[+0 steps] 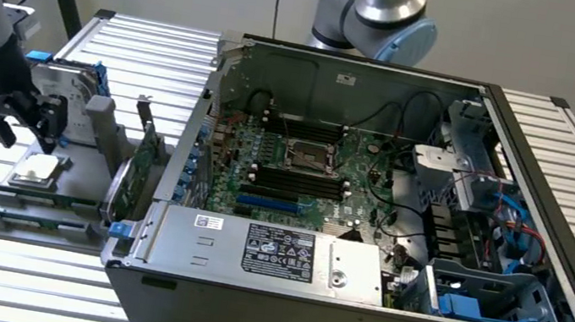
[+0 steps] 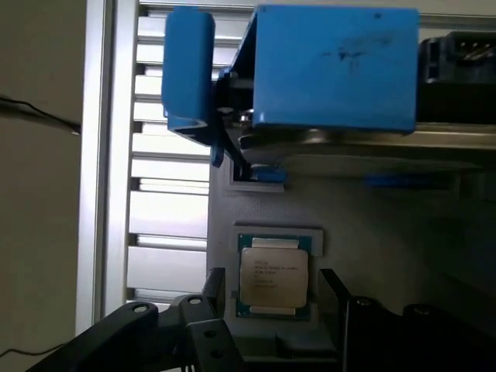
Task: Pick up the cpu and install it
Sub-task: 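Pick up the cpu and move it towards the insertion slot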
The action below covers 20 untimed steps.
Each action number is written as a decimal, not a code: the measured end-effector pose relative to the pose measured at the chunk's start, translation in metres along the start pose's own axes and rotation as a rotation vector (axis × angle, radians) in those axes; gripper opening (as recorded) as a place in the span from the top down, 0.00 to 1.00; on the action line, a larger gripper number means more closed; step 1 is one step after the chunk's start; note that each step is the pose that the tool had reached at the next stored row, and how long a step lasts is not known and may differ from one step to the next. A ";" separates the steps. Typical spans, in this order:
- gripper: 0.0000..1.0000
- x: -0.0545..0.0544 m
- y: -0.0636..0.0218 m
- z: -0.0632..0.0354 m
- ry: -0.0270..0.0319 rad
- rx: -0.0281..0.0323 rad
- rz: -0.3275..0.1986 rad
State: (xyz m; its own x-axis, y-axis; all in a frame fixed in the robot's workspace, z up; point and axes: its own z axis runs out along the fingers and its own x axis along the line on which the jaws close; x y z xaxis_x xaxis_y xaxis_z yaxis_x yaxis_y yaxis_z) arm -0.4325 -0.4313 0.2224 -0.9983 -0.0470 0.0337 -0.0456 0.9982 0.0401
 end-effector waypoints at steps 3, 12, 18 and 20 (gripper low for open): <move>0.33 0.000 -0.0016 0.0044 -0.0051 0.0001 0.000; 0.33 0.000 -0.0041 0.0132 -0.0325 0.0013 -0.001; 0.33 0.000 -0.0053 0.0190 -0.0324 0.0014 -0.001; 0.33 0.000 -0.0059 0.0214 -0.0323 0.0015 -0.001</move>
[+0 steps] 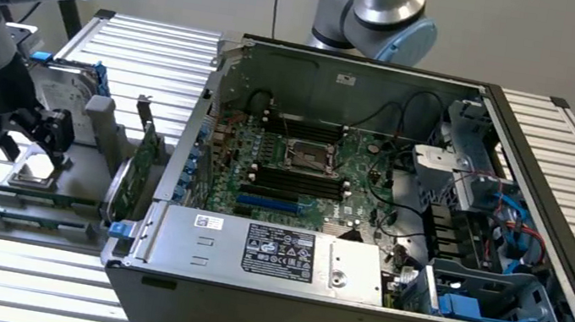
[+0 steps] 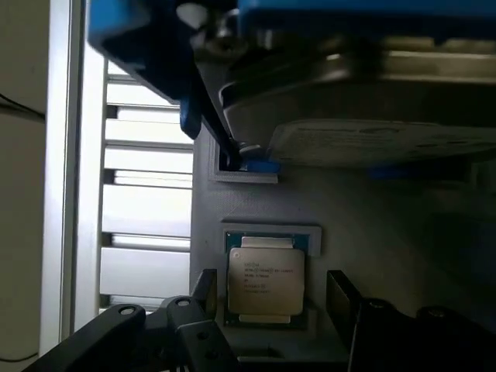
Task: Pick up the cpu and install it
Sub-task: 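Pick up the cpu and move it towards the insertion slot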
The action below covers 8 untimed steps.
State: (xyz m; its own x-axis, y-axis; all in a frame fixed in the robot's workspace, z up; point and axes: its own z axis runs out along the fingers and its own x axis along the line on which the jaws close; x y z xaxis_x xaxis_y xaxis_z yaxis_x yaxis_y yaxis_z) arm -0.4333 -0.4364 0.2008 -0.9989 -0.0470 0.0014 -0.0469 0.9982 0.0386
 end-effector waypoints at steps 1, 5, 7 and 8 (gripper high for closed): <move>0.33 0.000 -0.0003 0.0010 -0.0001 0.0000 0.000; 0.33 0.000 -0.0016 0.0044 -0.0003 -0.0002 0.000; 0.33 0.000 -0.0022 0.0058 -0.0003 -0.0002 0.000; 0.33 0.000 -0.0025 0.0063 -0.0002 -0.0001 0.000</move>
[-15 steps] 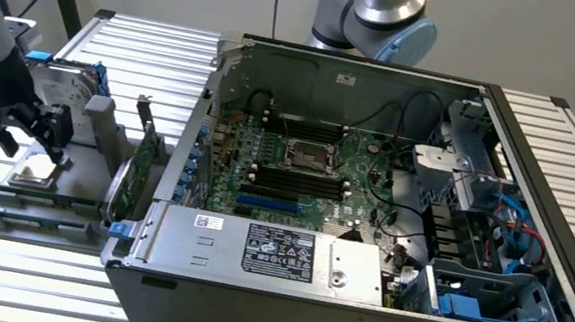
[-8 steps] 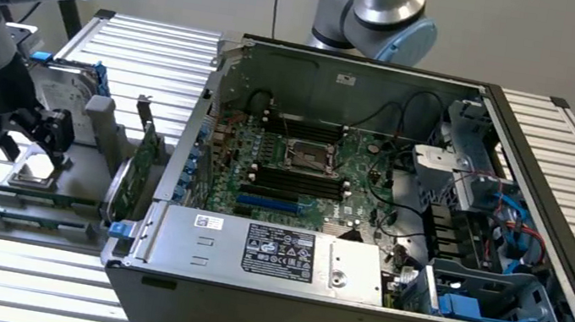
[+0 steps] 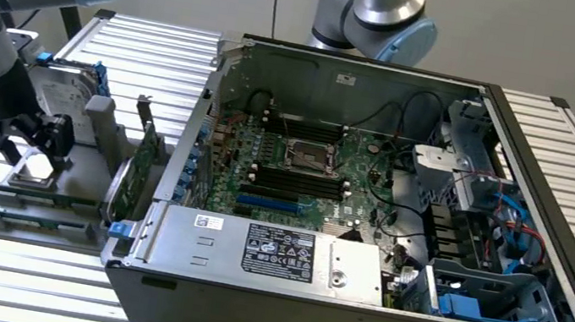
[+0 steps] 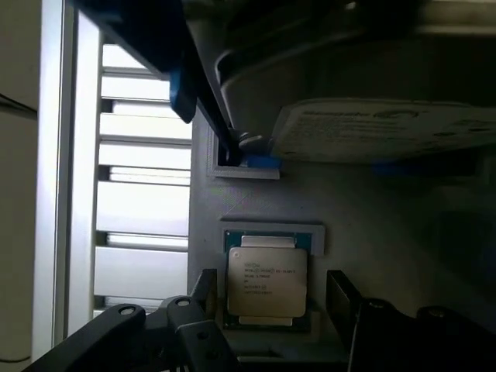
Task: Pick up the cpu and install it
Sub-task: 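Pick up the cpu and move it towards the insertion slot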
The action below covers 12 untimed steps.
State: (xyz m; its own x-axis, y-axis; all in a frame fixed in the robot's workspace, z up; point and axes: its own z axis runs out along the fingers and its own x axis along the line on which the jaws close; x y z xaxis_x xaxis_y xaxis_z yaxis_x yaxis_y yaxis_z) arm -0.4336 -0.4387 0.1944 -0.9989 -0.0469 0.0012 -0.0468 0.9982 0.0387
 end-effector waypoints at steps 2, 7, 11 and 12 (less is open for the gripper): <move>0.33 0.000 -0.0005 0.0009 0.0000 0.0000 0.000; 0.33 0.001 -0.0016 0.0038 -0.0001 0.0001 0.000; 0.33 0.001 -0.0019 0.0054 0.0002 0.0004 0.000; 0.33 0.001 -0.0019 0.0056 0.0002 0.0003 0.000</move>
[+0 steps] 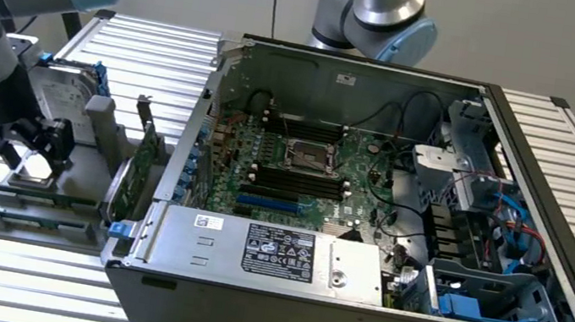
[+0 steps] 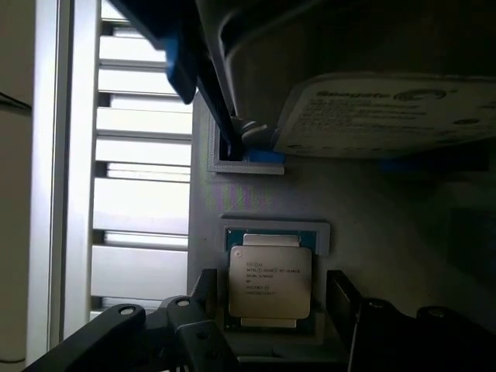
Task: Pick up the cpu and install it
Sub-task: 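Pick up the cpu and move it towards the insertion slot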
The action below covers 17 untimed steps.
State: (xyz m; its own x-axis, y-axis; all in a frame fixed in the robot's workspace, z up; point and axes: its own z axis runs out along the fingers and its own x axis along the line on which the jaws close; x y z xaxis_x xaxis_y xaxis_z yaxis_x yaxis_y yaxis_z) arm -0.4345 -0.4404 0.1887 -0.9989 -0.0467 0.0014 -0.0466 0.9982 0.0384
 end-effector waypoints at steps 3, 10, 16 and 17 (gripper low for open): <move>0.33 0.000 0.0000 0.0004 -0.0002 -0.0001 0.001; 0.33 0.000 0.0000 0.0006 -0.0004 -0.0001 0.005; 0.33 0.000 0.0000 0.0012 -0.0006 -0.0001 0.009; 0.33 0.000 0.0001 0.0013 -0.0005 -0.0002 0.010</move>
State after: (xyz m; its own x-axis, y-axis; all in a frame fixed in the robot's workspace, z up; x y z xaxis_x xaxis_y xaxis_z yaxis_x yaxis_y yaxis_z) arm -0.4341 -0.4403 0.1874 -0.9993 -0.0371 0.0012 -0.0370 0.9986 0.0385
